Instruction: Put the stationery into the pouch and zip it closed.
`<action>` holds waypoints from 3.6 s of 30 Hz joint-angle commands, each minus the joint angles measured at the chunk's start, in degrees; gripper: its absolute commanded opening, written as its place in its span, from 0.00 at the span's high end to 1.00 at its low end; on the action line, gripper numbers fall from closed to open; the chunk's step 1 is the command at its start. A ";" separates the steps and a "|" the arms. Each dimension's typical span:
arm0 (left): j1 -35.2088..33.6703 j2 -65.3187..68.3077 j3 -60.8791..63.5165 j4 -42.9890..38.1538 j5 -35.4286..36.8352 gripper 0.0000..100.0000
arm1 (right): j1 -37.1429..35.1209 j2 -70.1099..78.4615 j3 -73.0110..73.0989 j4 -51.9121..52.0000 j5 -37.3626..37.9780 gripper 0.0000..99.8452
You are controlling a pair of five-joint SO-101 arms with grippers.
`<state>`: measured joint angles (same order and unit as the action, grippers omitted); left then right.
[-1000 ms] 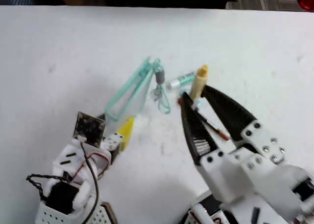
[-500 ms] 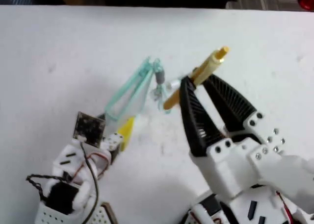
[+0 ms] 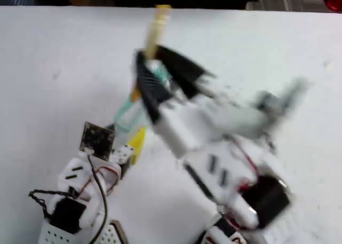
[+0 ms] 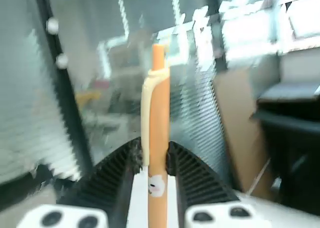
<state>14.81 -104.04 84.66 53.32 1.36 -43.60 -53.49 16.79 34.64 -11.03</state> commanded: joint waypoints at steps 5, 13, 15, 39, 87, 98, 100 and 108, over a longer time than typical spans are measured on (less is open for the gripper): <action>0.66 0.48 -2.11 0.18 -0.35 0.79 | 1.80 2.15 0.62 2.77 0.09 0.98; 0.66 0.48 -2.20 0.18 -0.26 0.79 | 4.26 1.80 8.44 3.21 0.09 0.98; 0.66 0.48 -2.20 0.18 -0.26 0.79 | 4.18 1.80 9.67 3.30 0.09 0.98; -1.89 0.48 -2.02 -0.97 -0.26 0.79 | -4.88 -1.01 9.05 13.76 26.37 0.79; -12.70 0.48 -1.67 -3.43 8.09 0.79 | 30.37 74.33 -20.84 17.80 70.42 0.79; -12.70 0.48 -1.67 -3.43 8.00 0.79 | 29.49 78.99 -22.59 17.71 70.95 0.79; -12.70 0.48 -1.67 -3.43 8.09 0.79 | 30.29 80.75 -24.18 17.71 70.95 0.79; -12.70 0.48 -1.67 -3.43 8.09 0.79 | 31.43 87.87 -30.59 17.80 70.95 0.79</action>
<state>2.33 -103.08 84.66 51.82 8.75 -12.75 33.63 -9.93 52.13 59.03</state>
